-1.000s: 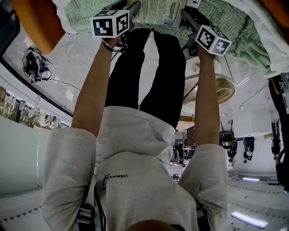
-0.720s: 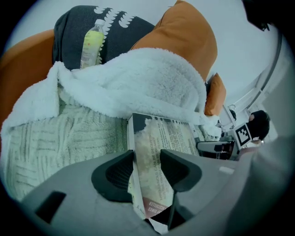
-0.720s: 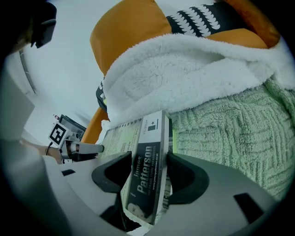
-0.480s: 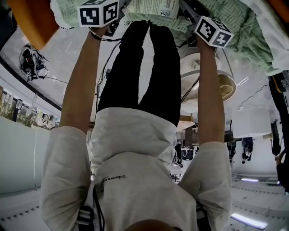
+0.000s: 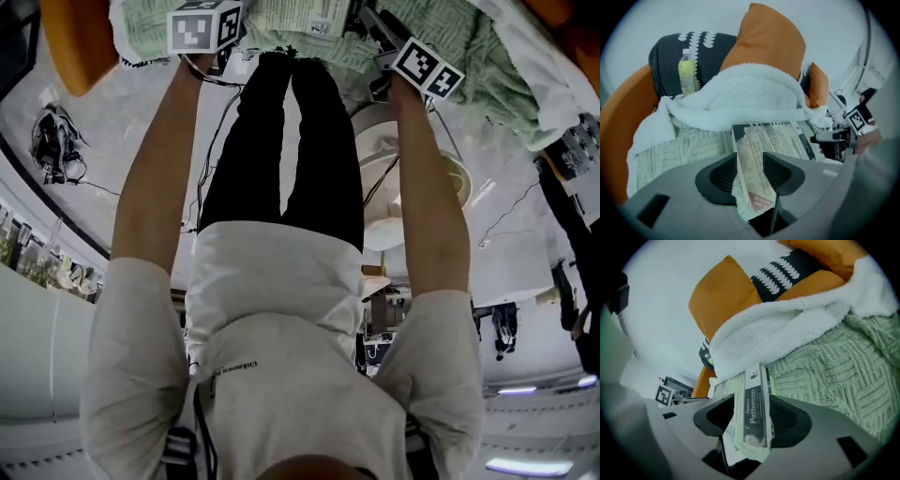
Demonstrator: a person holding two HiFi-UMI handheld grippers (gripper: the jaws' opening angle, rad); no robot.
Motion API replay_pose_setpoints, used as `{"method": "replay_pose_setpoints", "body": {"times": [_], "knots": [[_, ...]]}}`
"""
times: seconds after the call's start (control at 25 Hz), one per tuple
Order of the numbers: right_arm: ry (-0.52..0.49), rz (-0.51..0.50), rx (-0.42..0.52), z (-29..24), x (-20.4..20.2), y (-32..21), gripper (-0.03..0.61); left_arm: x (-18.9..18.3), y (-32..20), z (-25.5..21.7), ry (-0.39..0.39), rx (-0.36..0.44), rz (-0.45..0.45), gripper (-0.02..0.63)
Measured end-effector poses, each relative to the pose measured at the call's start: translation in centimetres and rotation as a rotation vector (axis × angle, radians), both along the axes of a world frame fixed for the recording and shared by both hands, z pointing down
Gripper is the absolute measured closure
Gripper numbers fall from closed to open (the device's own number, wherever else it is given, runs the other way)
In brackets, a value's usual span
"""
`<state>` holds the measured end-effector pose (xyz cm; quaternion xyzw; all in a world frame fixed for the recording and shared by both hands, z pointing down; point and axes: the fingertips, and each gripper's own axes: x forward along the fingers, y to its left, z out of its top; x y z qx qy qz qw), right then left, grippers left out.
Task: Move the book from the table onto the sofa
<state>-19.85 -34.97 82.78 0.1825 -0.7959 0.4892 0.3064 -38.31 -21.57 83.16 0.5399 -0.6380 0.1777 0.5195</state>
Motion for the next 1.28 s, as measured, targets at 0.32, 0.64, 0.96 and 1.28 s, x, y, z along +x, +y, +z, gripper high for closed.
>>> {"method": "replay_pose_setpoints", "body": {"times": [0.32, 0.64, 0.96, 1.28], "knots": [[0.06, -0.197, 0.147, -7.3, 4.3, 4.7, 0.381, 3.7, 4.3, -7.8, -0.023, 0.044, -0.084, 0.479], [-0.058, -0.178, 0.342, -17.5, 2.7, 8.8, 0.456, 6.2, 5.8, -18.5, -0.052, 0.206, -0.102, 0.543], [-0.017, -0.072, 0.454, -20.7, 3.5, 12.8, 0.463, 7.2, 8.0, -23.1, -0.071, 0.3, -0.122, 0.557], [0.059, -0.061, 0.532, -23.3, 1.8, 16.4, 0.486, 10.0, 10.3, -27.2, -0.011, 0.416, -0.152, 0.586]]}}
